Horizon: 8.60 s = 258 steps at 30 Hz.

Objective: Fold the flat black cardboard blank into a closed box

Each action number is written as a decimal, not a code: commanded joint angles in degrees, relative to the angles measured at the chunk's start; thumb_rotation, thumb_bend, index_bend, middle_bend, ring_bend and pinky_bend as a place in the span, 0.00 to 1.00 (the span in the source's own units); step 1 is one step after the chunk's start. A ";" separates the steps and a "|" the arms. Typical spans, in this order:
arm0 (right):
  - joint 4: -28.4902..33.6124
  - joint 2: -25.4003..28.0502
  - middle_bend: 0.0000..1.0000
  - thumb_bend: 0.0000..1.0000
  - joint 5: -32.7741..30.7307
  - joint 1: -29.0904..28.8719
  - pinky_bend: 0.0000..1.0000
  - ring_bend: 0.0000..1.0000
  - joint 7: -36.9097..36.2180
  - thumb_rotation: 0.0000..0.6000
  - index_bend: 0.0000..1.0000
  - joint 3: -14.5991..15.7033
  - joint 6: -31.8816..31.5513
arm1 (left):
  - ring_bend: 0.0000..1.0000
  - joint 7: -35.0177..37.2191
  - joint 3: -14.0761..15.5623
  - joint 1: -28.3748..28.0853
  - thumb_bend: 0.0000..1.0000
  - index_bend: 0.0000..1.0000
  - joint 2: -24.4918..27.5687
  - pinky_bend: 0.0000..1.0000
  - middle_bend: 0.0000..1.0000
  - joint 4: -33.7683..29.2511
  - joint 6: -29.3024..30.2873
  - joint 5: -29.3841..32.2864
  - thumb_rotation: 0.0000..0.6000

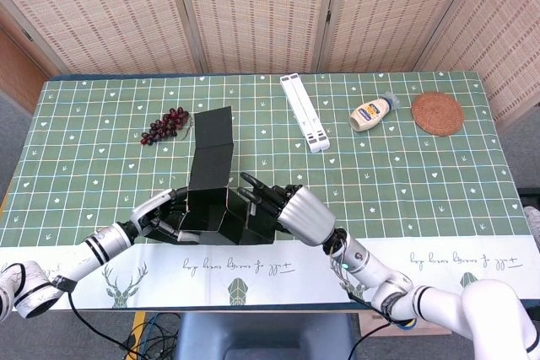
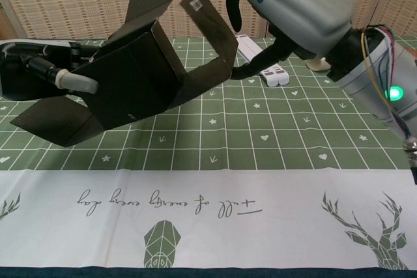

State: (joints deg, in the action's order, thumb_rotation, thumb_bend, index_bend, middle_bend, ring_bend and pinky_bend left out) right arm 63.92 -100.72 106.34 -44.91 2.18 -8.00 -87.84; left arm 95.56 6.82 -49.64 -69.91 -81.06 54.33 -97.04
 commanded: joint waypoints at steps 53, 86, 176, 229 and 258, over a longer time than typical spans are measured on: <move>-7.35 -3.63 0.22 0.28 0.30 -6.13 0.89 0.68 1.71 1.00 0.10 9.68 18.10 | 0.41 -52.85 -7.92 3.93 0.10 0.18 -14.18 0.56 0.19 -2.11 -9.78 15.93 1.00; 1.39 2.52 0.29 0.36 0.32 -8.26 0.89 0.70 6.13 1.00 0.20 11.25 24.24 | 0.41 -51.81 -9.27 4.51 0.10 0.16 -14.43 0.56 0.17 -2.61 -11.45 14.71 1.00; 10.83 12.32 0.74 0.67 1.72 -16.14 0.89 0.75 9.28 1.00 0.78 13.52 35.83 | 0.41 -49.94 -9.33 4.98 0.10 0.16 -13.36 0.56 0.17 -5.17 -11.69 14.37 1.00; 24.57 24.15 0.18 0.52 -8.74 -1.42 0.92 0.70 4.47 1.00 0.00 14.72 29.87 | 0.28 -63.10 -11.01 11.00 0.10 0.00 -9.47 0.56 0.00 -10.21 -2.82 18.10 1.00; 13.45 9.91 0.16 0.62 -27.42 -13.18 0.93 0.70 9.79 1.00 0.00 -0.08 49.62 | 0.28 -54.88 -9.63 16.30 0.10 0.00 -2.05 0.56 0.00 -11.70 2.58 13.24 1.00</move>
State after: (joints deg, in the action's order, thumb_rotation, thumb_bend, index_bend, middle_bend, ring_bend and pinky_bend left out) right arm 77.57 -90.12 80.17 -57.76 11.64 -7.15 -38.26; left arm 40.61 -2.78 -33.40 -72.00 -92.83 56.84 -83.80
